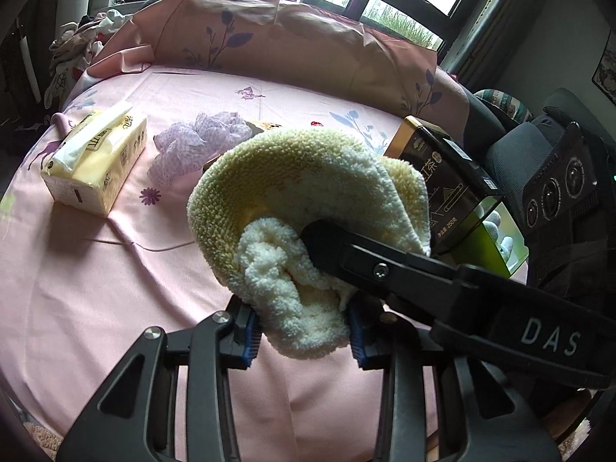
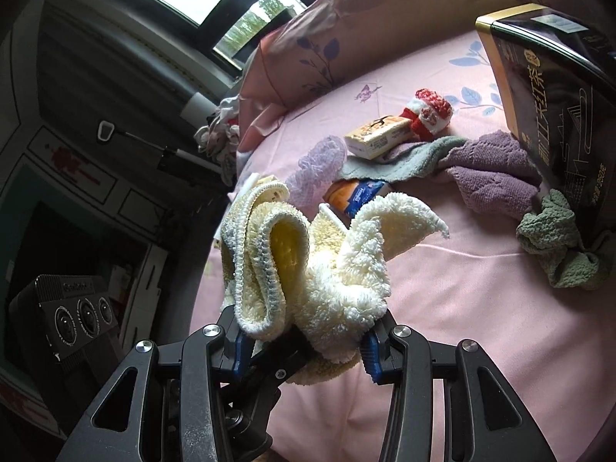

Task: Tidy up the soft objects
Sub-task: 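Carry the towel with the right gripper over the green-lined box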

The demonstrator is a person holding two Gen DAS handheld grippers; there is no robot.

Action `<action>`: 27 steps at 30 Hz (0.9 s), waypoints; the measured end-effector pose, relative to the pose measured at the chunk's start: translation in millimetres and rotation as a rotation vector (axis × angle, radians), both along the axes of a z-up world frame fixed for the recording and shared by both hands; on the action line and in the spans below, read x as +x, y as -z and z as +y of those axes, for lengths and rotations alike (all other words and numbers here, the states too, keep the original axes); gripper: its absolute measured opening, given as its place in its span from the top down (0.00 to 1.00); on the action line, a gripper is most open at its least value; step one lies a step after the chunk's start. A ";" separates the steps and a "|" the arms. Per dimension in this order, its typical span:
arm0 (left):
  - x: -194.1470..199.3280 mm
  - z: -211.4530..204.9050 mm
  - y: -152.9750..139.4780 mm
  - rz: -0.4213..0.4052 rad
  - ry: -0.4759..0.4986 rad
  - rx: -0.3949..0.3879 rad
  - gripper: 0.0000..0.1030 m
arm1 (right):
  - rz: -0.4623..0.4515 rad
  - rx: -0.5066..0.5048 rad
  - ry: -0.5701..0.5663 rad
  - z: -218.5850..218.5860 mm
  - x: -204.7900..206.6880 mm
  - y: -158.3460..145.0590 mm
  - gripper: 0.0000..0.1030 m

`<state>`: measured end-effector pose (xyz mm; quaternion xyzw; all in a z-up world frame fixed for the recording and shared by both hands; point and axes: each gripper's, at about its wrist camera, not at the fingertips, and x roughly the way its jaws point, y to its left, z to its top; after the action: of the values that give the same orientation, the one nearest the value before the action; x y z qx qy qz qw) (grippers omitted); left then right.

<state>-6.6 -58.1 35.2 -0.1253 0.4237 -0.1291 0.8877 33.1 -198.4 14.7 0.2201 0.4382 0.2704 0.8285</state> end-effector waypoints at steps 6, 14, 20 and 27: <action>-11.9 -0.9 -16.5 -0.059 -0.022 0.010 0.68 | -0.055 0.008 -0.022 0.8 -8.5 -18.3 0.54; -14.3 -3.9 -20.3 -0.059 -0.036 0.028 0.68 | -0.055 0.010 -0.023 -0.8 -10.0 -21.4 0.54; -17.7 -6.8 -30.8 -0.082 -0.029 0.034 0.68 | -0.092 0.012 -0.016 -3.2 -15.1 -32.4 0.54; -18.5 -12.4 -37.1 -0.082 -0.028 0.055 0.68 | -0.114 0.007 -0.016 -5.3 -16.1 -37.1 0.54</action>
<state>-25.2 -70.5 72.3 -0.1014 0.3886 -0.1098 0.9092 16.9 -203.7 51.8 0.2037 0.3912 0.2907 0.8491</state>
